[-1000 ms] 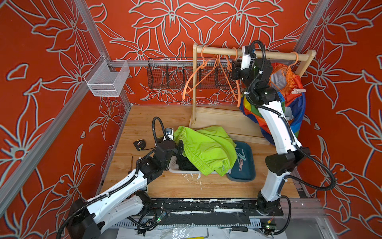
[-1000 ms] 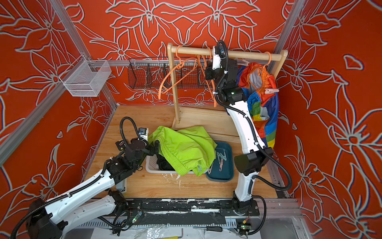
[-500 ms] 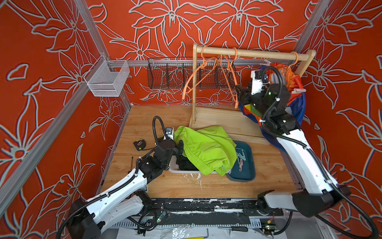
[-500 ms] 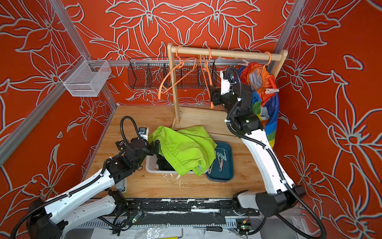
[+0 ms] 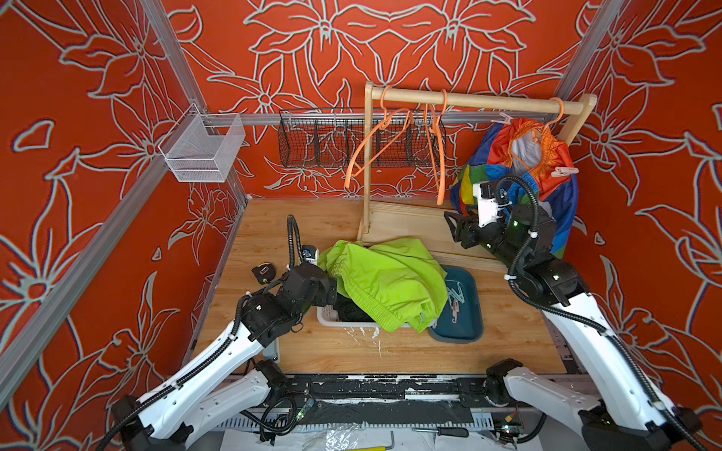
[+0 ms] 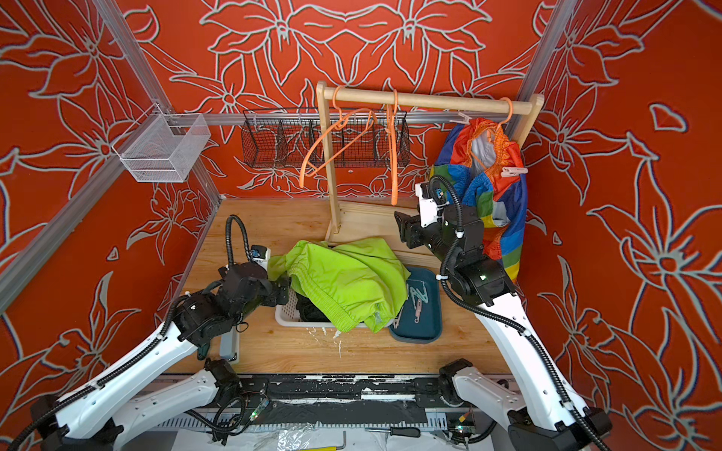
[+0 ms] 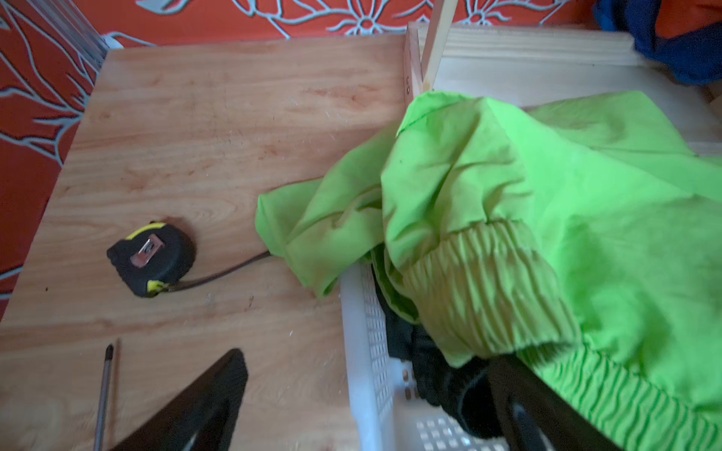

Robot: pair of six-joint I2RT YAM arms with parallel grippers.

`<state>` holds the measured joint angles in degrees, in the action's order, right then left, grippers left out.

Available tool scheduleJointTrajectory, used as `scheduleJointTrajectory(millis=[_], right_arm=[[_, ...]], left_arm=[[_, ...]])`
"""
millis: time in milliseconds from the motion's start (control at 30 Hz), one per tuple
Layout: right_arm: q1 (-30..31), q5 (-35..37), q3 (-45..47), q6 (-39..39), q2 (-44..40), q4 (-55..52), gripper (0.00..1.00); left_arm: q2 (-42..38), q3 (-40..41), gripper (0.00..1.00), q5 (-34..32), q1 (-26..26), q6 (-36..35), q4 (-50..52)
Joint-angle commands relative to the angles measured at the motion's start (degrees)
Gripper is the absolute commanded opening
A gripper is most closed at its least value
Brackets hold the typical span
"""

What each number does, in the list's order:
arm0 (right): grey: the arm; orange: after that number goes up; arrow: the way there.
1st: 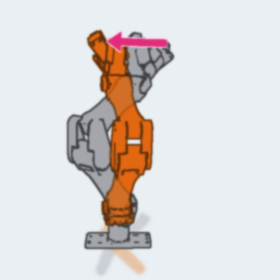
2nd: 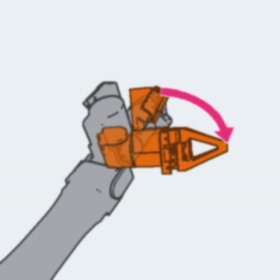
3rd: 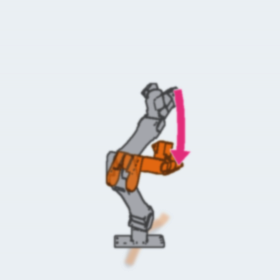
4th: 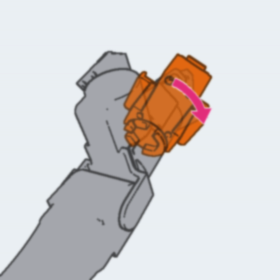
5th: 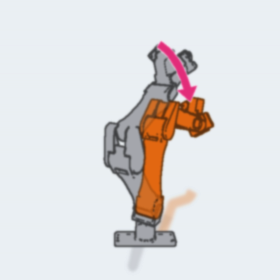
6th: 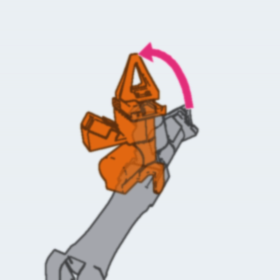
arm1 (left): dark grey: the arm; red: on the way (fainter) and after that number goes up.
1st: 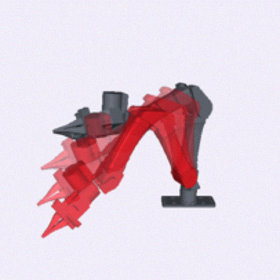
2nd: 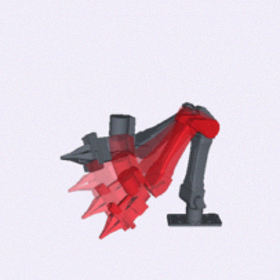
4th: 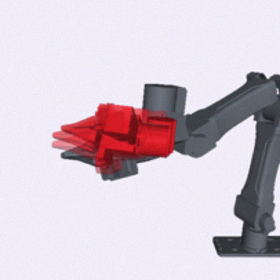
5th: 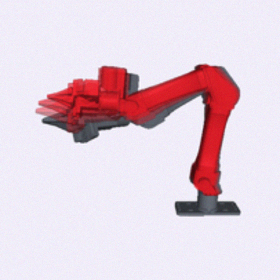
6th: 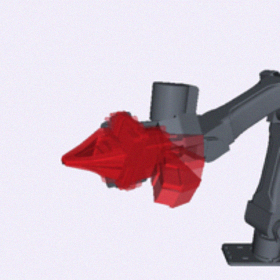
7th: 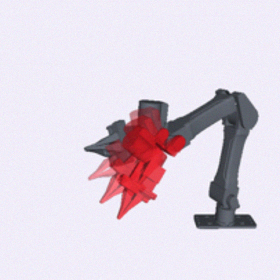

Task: Remove the clothespins securing shorts to the hanger
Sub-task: Place the hanger on the clothesline.

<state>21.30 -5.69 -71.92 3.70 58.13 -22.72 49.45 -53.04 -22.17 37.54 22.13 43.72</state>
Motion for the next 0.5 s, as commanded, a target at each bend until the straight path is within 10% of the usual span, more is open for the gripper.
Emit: scheduleJointTrajectory(millis=[0, 200, 467], right_arm=[[1.3, -3.46, 0.31, 1.7, 0.05, -5.87, 0.65], [2.69, -4.69, 5.01, 5.2, -2.89, -12.67, 0.66], [2.78, -7.52, 13.65, 9.88, -6.35, -17.7, 0.69]], left_arm=[[0.38, -4.42, 0.97, 4.09, -0.19, 5.2, 14.17], [-0.4, -9.43, 0.97, 0.34, -3.99, 5.98, 15.29], [10.38, -5.91, 0.97, 22.29, -21.63, 2.17, -3.75]])
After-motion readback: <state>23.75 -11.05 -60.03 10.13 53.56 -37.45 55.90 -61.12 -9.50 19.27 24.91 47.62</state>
